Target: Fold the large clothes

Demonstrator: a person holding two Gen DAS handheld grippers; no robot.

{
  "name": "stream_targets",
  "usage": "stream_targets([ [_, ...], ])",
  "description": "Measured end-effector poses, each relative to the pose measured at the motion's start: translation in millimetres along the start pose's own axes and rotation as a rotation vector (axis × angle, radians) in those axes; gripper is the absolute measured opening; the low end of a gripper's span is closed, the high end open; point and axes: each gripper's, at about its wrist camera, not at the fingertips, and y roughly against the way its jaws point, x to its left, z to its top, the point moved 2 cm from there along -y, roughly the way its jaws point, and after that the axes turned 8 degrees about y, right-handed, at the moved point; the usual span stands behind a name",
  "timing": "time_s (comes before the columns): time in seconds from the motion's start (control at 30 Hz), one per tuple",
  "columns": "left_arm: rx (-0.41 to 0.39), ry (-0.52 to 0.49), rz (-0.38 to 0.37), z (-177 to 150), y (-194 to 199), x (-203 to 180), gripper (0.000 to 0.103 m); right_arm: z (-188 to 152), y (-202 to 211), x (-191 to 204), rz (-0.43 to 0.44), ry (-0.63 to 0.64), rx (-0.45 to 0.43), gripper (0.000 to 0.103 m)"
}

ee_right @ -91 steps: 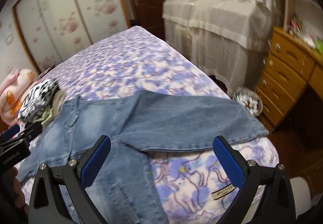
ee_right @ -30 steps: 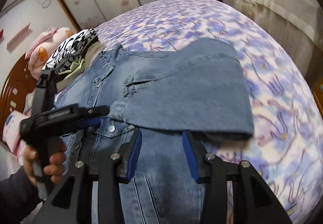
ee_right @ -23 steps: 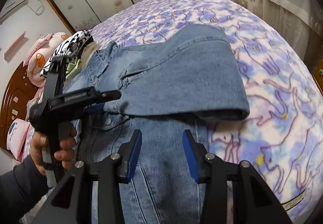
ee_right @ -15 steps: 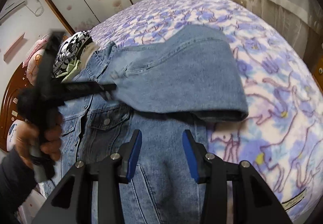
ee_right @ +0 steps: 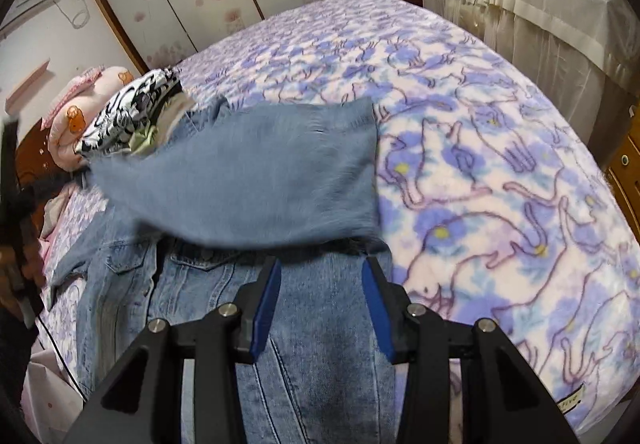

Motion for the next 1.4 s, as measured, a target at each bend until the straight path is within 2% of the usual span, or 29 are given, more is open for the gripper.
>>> stream_targets([
  [0.07, 0.118, 0.04, -0.026, -17.7, -24.1, 23.9, 0.054, 1.6, -7.5, 2.6, -0.007, 0.012, 0.018, 0.043],
  [0.13, 0.21, 0.102, -0.047, -28.0, -46.1, 44.8, 0.055, 8.4, -14.5, 3.5, -0.019, 0.023, 0.028, 0.044],
  [0.2, 0.237, 0.154, -0.07, -32.2, -56.8, 55.6, 0.055, 17.7, -20.9, 3.6, -0.028, 0.022, 0.029, 0.049],
  [0.27, 0.235, 0.211, -0.113, -22.5, -66.5, 64.7, 0.057, 32.6, -29.6, 1.7, -0.023, 0.008, 0.026, 0.054],
  [0.37, 0.236, 0.265, -0.131, -5.1, -84.9, 73.4, 0.062, 56.0, -47.5, -5.4, -0.013, -0.021, 0.037, 0.056],
  [0.57, 0.297, 0.238, -0.148, 9.9, -132.5, 62.3, 0.062, 103.5, -102.0, -28.1, -0.087, -0.079, 0.079, 0.056],
  [0.63, 0.304, 0.202, -0.147, 12.2, -141.6, 51.1, 0.056, 114.2, -118.9, -32.2, -0.108, -0.083, 0.092, 0.056],
  [0.67, 0.297, 0.181, -0.118, 11.8, -143.7, 45.6, 0.045, 117.8, -126.7, -33.5, -0.11, -0.086, 0.1, 0.056],
  [0.73, 0.283, 0.133, -0.082, 12.4, -145.5, 33.3, 0.041, 121.9, -139.1, -36.4, -0.113, -0.101, 0.116, 0.056],
  [0.77, 0.27, 0.121, -0.081, 13.3, -143.1, 29.0, 0.036, 123.0, -147.7, -39.4, -0.109, -0.109, 0.131, 0.052],
  [0.8, 0.258, 0.109, -0.088, 14.3, -138.6, 26.1, 0.032, 123.0, -152.5, -39.8, -0.108, -0.105, 0.144, 0.016],
  [0.83, 0.248, 0.098, -0.095, 15.9, -134.1, 21.1, 0.031, 123.5, -157.8, -39.8, -0.115, -0.075, 0.165, 0.002],
  [0.97, 0.206, 0.072, -0.128, 18.5, -114.9, 3.5, 0.029, 125.6, -145.0, -44.8, -0.148, -0.053, 0.083, 0.002],
  [1.07, 0.212, 0.026, -0.021, 11.3, -127.9, 0.4, 0.032, 113.7, -162.9, -58.3, -0.133, -0.084, 0.14, 0.005],
  [1.13, 0.238, 0.049, -0.004, 8.6, -133.6, 10.7, 0.042, 111.8, -154.8, -60.9, -0.113, -0.104, 0.138, 0.011],
  [1.23, 0.258, 0.142, -0.068, 9.8, -122.0, 33.7, 0.056, 108.2, -130.4, -61.5, -0.054, -0.143, 0.13, 0.026],
  [1.3, 0.26, 0.165, -0.1, 6.6, -112.9, 42.8, 0.064, 97.6, -105.6, -59.1, -0.031, -0.11, 0.113, 0.044],
  [1.4, 0.282, 0.161, -0.156, -7.8, -99.8, 49.5, 0.064, 72.6, -82.8, -52.4, -0.027, -0.04, 0.133, 0.047],
])
